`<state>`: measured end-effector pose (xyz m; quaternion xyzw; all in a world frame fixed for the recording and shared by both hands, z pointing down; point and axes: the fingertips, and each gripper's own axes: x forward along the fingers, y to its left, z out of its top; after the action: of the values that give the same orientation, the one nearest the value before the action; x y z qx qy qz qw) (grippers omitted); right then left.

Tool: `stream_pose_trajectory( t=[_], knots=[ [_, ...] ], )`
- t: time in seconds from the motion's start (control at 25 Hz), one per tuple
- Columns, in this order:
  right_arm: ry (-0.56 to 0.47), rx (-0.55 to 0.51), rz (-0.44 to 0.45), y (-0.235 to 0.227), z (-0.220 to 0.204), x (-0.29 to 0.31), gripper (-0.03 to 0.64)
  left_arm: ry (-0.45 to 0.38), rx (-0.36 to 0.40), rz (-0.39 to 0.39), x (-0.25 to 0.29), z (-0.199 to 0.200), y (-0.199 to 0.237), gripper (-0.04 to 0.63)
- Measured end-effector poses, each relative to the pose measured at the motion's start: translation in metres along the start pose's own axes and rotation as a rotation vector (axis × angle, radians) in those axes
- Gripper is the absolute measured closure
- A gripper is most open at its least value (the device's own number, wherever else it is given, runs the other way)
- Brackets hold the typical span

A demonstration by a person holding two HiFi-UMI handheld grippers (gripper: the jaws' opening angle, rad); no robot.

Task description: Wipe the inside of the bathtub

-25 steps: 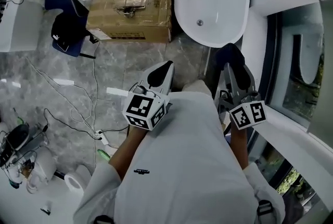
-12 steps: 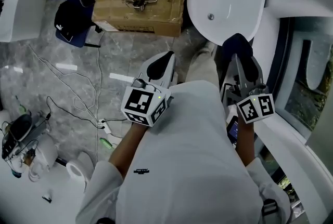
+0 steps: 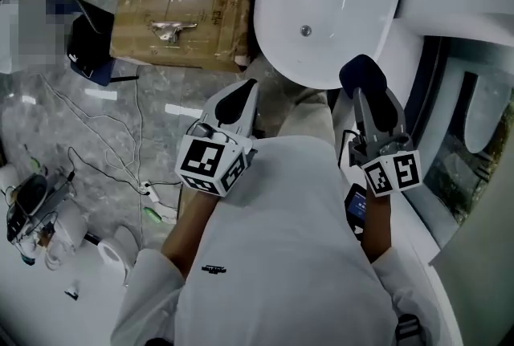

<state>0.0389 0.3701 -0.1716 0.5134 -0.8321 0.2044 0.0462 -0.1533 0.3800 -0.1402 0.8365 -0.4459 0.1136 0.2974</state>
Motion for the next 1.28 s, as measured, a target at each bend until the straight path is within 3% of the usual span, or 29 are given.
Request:
stream_pose_trajectory(
  t=[0.12,0.24,0.44,0.64,0.84,1.04,1.28],
  knots=[
    [0.002,-0.016,0.040,-0.070,0.021,-0.002,0.486,0.039,-0.029,0.029,0.067,0.006,-0.033,0.595],
    [0.013,-0.067,0.110,-0.122,0.036,0.000,0.486,0.068,-0.006,0.031,0.127,0.020,-0.071,0.595],
    [0.002,-0.060,0.186,-0.179,0.053,0.005,0.486,0.063,0.053,0.035,0.194,0.044,-0.124,0.595],
    [0.005,-0.021,0.210,-0.222,0.053,0.025,0.486,0.099,0.072,0.069,0.242,0.044,-0.137,0.595],
    [0.037,-0.012,0.210,-0.231,0.056,0.071,0.486,0.122,0.073,0.054,0.267,0.058,-0.108,0.595],
    [0.124,0.009,0.214,-0.223,0.011,0.124,0.486,0.162,0.060,0.015,0.293,0.035,-0.055,0.595],
    [0.208,0.031,0.209,-0.206,-0.020,0.218,0.486,0.216,0.099,-0.047,0.326,0.037,0.020,0.595]
  ],
)
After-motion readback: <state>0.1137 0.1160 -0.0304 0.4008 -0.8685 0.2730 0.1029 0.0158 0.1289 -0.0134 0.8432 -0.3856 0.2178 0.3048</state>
